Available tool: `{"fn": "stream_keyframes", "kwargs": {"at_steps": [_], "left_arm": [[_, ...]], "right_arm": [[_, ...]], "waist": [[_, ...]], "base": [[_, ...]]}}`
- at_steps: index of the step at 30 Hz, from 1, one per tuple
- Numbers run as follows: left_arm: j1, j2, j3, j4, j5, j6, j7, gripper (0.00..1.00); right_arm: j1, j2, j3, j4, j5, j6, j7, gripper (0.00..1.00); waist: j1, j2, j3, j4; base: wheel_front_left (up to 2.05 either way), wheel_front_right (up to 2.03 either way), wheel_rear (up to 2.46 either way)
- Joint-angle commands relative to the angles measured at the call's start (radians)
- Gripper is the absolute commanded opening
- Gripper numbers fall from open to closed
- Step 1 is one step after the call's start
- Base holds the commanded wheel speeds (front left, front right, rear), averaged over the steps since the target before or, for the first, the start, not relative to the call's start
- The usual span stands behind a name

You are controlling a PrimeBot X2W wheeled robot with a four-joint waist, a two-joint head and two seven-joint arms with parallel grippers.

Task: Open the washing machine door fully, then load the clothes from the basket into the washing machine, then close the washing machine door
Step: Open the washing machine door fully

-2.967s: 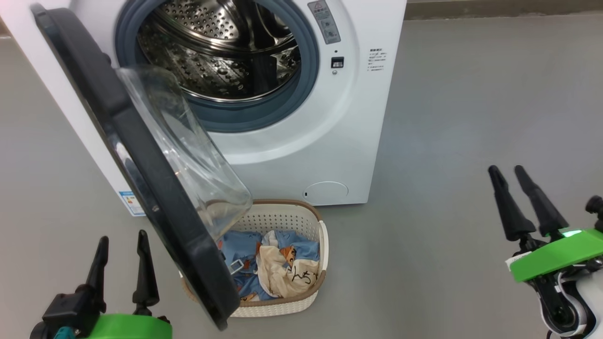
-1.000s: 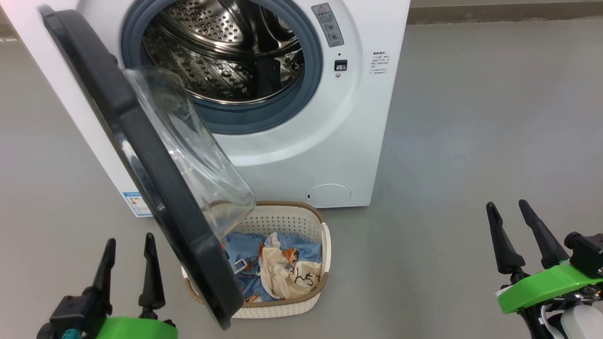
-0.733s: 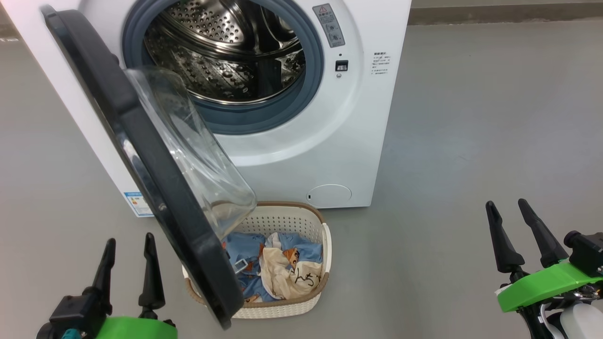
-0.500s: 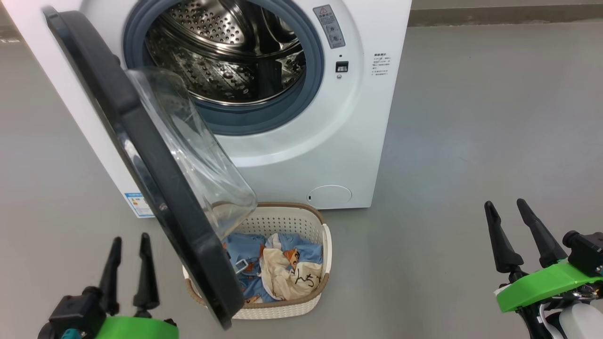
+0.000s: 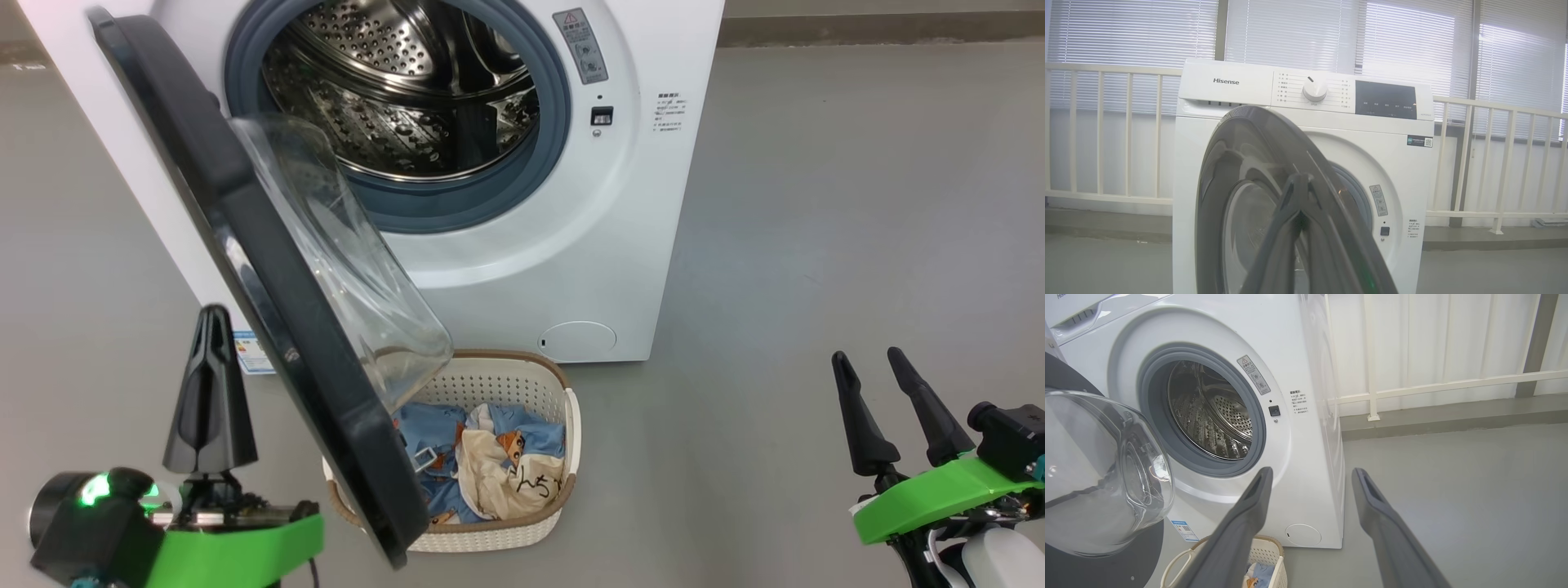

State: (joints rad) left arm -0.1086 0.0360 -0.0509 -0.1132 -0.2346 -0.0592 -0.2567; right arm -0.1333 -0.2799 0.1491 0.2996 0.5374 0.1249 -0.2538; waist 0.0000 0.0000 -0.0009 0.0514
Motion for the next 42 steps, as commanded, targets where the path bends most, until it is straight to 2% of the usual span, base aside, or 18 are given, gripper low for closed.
{"fn": "stream_keyframes", "kwargs": {"at_steps": [1, 7, 18, 31, 42], "left_arm": [[-0.034, 0.014, 0.013, -0.067, 0.012, 0.005, -0.005, 0.0], [-0.014, 0.021, -0.095, -0.166, -0.004, -0.042, 0.003, 0.0], [0.011, 0.027, -0.199, -0.163, -0.032, -0.056, 0.082, 0.0], [0.049, 0.03, -0.321, -0.034, -0.076, -0.064, 0.156, 0.0], [0.025, 0.033, -0.305, 0.111, -0.103, -0.051, 0.138, 0.0]], "right_arm": [[-0.022, -0.012, 0.018, -0.025, 0.005, 0.006, -0.008, 1.0], [-0.02, -0.008, 0.023, -0.026, 0.005, 0.006, -0.008, 1.0], [-0.022, -0.004, 0.037, -0.027, 0.007, 0.006, -0.008, 1.0], [-0.033, -0.003, 0.052, -0.024, 0.013, 0.006, -0.008, 1.0], [-0.033, 0.001, 0.055, -0.022, 0.016, 0.006, -0.008, 1.0]], "waist": [[0.0, 0.0, 0.0, 0.0], [0.0, 0.0, 0.002, 0.004], [0.0, 0.0, 0.007, 0.003], [0.0, 0.0, 0.028, -0.008], [0.0, 0.0, 0.033, -0.011]], "base": [[0.0, 0.0, 0.0], [0.0, 0.0, 0.0], [0.0, 0.0, 0.0], [0.0, 0.0, 0.0], [0.0, 0.0, 0.0]]}}
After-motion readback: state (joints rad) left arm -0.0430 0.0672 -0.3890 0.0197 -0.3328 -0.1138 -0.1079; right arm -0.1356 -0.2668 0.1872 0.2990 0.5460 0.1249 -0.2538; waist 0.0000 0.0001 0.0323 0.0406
